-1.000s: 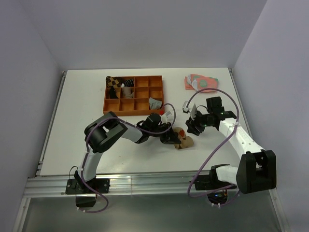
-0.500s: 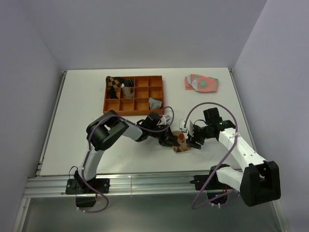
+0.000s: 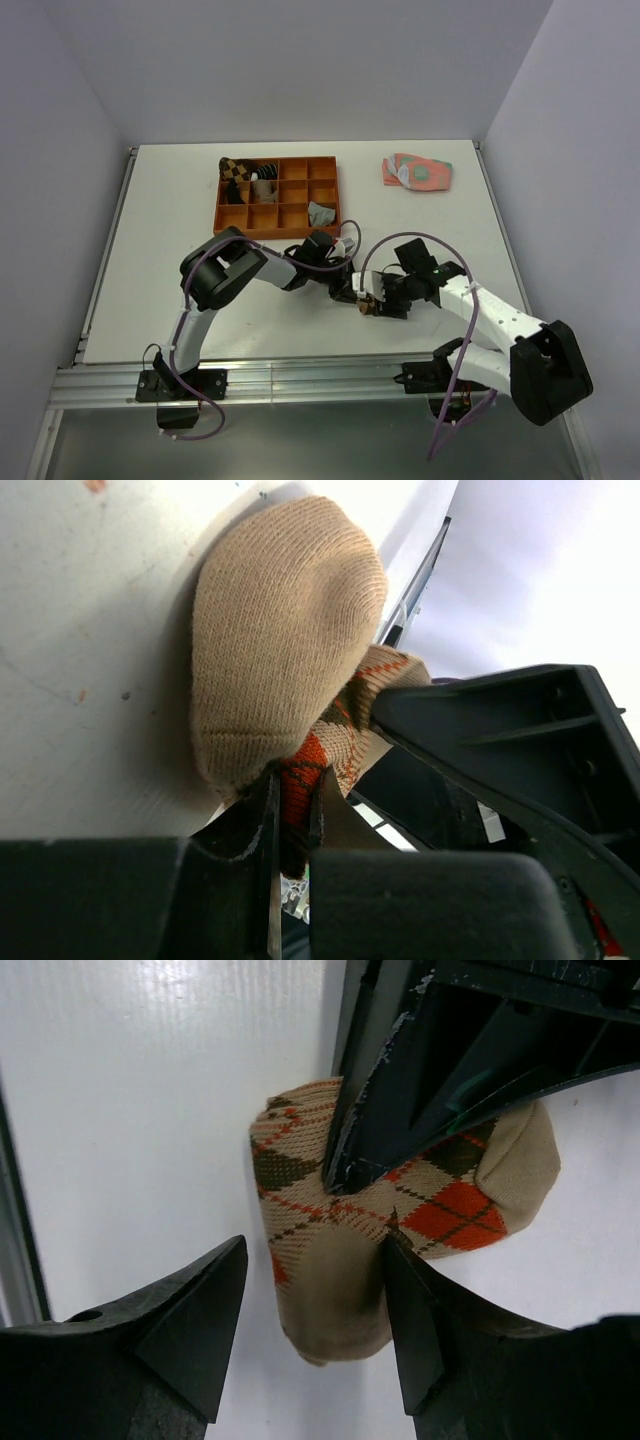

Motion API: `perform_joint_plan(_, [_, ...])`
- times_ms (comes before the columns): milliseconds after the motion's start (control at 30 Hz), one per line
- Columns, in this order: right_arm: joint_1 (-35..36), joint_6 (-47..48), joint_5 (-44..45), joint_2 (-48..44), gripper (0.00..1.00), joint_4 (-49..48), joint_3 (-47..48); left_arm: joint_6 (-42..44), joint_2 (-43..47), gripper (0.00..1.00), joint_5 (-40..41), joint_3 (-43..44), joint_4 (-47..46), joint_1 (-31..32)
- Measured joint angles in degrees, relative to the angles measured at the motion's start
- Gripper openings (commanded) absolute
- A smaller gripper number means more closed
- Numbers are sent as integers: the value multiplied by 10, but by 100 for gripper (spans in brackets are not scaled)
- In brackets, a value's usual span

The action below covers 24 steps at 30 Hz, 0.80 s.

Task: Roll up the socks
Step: Roll the sock at the center of the board.

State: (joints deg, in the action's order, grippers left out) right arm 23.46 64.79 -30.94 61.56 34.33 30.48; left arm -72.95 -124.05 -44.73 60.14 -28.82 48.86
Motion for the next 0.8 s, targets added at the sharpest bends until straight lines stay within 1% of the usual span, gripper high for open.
perform_joint_plan(67, [10,-7,16,18,61,-17,0,0,0,0,-1,1,2,0])
perform_joint_plan(267, [17,-23,36,76,49,-33,21,1,0,0,-5,4,9,-2])
perform_joint_plan(300, [18,-25,38,86,39,-30,27,1,0,0,-6,4,9,-3])
perform_joint_plan(333, [18,-27,40,94,33,-25,34,3,0,1,-6,4,11,-3])
perform_joint_plan(367, [19,-30,42,104,28,-19,42,4,0,3,-7,5,13,-4])
perform_joint_plan(400, [19,-34,43,114,23,-10,52,7,0,13,-6,6,16,-5])
perform_joint_plan(467, [19,-38,43,133,19,7,71,17,4,22,-3,7,25,-6])
perform_joint_plan(500, [19,-39,43,144,18,16,81,25,9,29,2,7,32,-6])
perform_joint_plan(600, [19,-41,36,182,17,41,115,57,36,38,39,-2,61,-6])
perform_joint_plan(800, [19,-42,19,224,15,66,156,113,119,42,152,-59,88,-4])
